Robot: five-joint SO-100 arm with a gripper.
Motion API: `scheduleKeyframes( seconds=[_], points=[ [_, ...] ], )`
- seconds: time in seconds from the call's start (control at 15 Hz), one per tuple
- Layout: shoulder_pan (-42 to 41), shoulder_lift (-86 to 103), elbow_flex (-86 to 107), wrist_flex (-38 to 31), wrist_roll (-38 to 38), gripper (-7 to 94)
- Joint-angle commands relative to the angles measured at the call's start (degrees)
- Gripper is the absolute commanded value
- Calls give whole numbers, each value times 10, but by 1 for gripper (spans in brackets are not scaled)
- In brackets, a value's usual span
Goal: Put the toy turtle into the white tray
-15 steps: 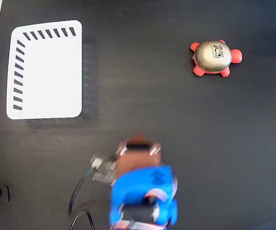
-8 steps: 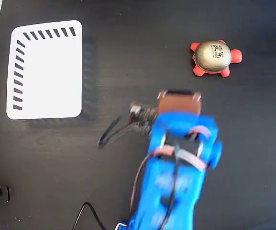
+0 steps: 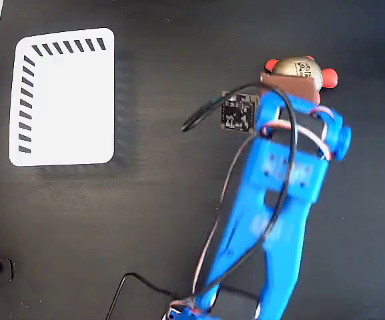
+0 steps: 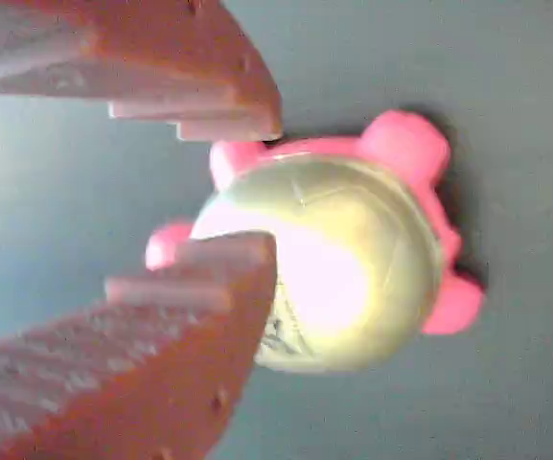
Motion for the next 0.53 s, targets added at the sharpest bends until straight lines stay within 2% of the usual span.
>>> scheduleKeyframes(
  seconds=[0.0, 0.2, 0.47],
  points=[
    [23, -19, -123, 25, -29, 14],
    [33, -72, -165, 28, -83, 22],
    [38, -143, -219, 16, -107, 37]
  ],
)
